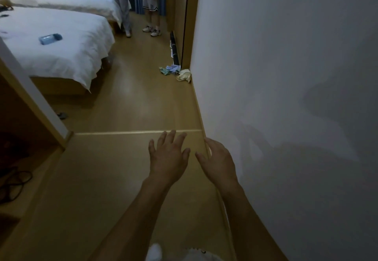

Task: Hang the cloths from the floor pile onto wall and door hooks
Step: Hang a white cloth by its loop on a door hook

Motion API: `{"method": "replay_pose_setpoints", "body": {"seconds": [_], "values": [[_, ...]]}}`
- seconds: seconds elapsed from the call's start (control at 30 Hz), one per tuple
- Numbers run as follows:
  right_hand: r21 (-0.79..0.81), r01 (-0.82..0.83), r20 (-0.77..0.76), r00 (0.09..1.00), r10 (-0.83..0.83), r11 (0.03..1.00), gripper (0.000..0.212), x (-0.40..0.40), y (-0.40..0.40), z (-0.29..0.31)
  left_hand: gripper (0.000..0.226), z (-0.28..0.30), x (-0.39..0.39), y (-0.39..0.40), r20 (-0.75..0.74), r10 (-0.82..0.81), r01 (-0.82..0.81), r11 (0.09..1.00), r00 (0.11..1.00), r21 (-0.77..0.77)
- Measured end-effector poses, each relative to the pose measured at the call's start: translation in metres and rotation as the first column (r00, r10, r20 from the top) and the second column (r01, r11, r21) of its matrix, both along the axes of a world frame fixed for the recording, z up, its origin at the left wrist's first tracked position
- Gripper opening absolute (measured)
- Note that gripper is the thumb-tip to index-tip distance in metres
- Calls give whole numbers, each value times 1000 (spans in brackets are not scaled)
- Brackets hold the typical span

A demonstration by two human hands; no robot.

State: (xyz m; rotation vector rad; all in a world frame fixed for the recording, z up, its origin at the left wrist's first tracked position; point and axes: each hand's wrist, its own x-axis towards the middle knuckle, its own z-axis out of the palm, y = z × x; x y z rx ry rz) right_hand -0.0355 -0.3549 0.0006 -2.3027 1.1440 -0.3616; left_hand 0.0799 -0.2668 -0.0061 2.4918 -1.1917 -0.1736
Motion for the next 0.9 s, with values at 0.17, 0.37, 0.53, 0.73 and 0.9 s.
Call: {"method": "replay_pose_setpoints", "body": {"seconds": [0.17,0.37,0.53,0.73,0.9], "values": [[-13,22,36,999,-21,1000,57,84,-49,10,51,10,81,-51,21,-17,17,1000,1000,-3],[4,44,27,999,-44,999,57,157,-113,3,51,1,153,-108,7,-5,5,1000,1000,20],[15,-3,24,1000,3,1000,58,216,-177,-10,52,-4,210,-169,10,47,-47,998,999,41],[37,-95,30,995,94,995,59,301,-276,-6,52,6,284,-261,27,116,-118,990,993,74],[36,-150,39,988,148,988,59,362,-357,5,51,21,340,-339,34,186,-187,981,982,53]]}}
